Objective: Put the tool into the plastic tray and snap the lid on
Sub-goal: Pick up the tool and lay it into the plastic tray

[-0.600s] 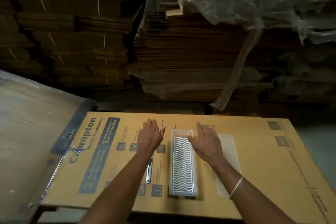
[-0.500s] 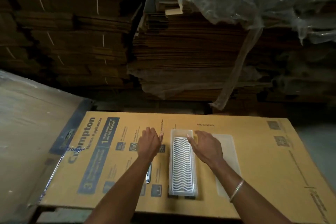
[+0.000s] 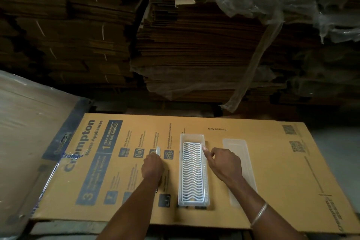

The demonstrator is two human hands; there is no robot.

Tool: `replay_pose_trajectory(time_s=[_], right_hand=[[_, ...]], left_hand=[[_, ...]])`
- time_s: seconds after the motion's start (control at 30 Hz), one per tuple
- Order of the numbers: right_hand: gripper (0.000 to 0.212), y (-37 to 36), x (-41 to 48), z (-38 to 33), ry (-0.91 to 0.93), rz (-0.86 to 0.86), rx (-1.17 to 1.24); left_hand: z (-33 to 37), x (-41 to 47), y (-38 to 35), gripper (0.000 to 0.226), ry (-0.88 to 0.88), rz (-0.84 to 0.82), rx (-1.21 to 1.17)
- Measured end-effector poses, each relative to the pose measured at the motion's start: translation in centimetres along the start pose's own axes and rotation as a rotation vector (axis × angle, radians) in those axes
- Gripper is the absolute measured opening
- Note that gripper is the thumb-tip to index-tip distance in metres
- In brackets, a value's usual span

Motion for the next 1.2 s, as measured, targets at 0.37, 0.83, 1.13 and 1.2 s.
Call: replay_pose_trajectory(time_s=[0.37,0.83,1.13,1.2], right_hand=[[0.073,-0.8,-0.1,0.4,0.002,0.003,0.01],[0.075,-0.5,0.5,-0.4,0.013,0.041,0.039],[0.084,-0.5,1.0,-1.2,0.022,0.061,0.033],[0.083,-0.5,1.1,-1.2,0.022,0.068,0.031]], left_hand=[[-1.0,0.3,-2.0,0.041,0.109,-0.024,-0.247],[0.4,0.6,3.0,0.02,0.041,-0.177,-1.108],[3.1,-1.2,8.9,0.039,-0.092,-0.195,-1.221],[3.3,-1.3,9.0,0.051,-0.105,-0.202,-1.191]])
Point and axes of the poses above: each hand's wrist, its own x-axis towards the middle knuckle, its own y-axis out of the back of the hand, z = x × y, the point moved 4 cm from there along x, towards the middle knuckle, and after that the axes turned 3 degrees about x, right-handed, at the moved point
